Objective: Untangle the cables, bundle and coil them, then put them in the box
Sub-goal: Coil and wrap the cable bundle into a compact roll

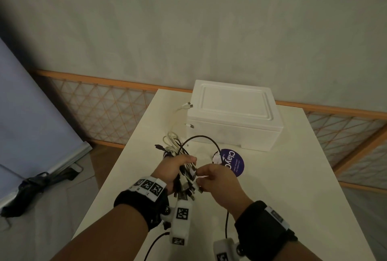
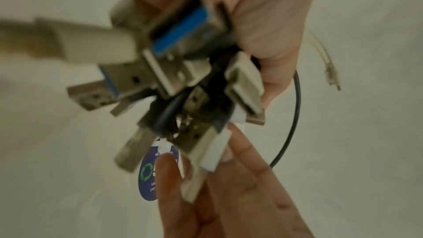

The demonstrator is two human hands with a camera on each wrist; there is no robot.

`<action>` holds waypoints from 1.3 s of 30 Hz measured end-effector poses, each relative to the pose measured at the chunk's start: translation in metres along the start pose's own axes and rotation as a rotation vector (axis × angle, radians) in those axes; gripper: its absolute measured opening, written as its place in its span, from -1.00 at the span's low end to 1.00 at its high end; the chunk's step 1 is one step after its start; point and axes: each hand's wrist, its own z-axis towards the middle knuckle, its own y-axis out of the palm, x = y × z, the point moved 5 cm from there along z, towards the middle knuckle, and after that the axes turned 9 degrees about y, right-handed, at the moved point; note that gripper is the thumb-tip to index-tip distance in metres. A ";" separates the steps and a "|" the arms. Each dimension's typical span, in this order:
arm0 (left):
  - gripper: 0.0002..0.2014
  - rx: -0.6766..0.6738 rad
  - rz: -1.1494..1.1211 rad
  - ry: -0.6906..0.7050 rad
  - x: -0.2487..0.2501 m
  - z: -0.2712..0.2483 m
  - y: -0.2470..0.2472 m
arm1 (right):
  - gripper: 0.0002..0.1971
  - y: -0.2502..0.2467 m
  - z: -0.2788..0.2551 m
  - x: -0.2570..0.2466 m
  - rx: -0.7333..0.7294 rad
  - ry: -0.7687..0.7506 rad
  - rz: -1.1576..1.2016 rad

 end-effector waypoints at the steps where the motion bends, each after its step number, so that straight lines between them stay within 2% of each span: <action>1: -0.58 -0.003 -0.016 -0.017 -0.001 -0.001 0.000 | -0.90 0.003 -0.001 0.001 0.012 -0.019 0.011; 6: -0.68 -0.097 -0.064 -0.034 -0.002 -0.008 0.005 | -0.84 0.007 0.001 0.002 0.085 -0.054 0.057; 10: -0.65 -0.086 -0.037 -0.006 0.001 -0.008 0.005 | -0.85 0.007 0.002 0.000 0.117 -0.071 0.039; 14: -0.72 -0.089 -0.056 -0.007 0.000 -0.009 0.005 | -0.88 0.012 0.001 -0.001 0.096 -0.096 0.018; 19: -0.68 -0.082 -0.084 0.003 -0.003 -0.010 0.005 | -0.89 0.012 0.000 -0.002 0.089 -0.111 0.016; 23: -0.56 -0.062 -0.113 0.007 -0.002 -0.011 0.005 | -0.89 0.013 -0.002 -0.001 0.146 -0.126 0.049; 26: -0.57 -0.080 -0.125 0.022 0.000 -0.012 0.007 | -0.86 0.013 0.000 0.000 0.172 -0.113 0.044; 31: -0.49 -0.138 -0.107 0.057 0.004 -0.014 0.009 | -0.81 0.008 0.004 -0.001 0.155 -0.069 0.088; 39: -0.58 -0.218 -0.081 0.047 0.001 -0.013 0.011 | -0.74 0.006 0.007 -0.003 0.077 -0.053 0.209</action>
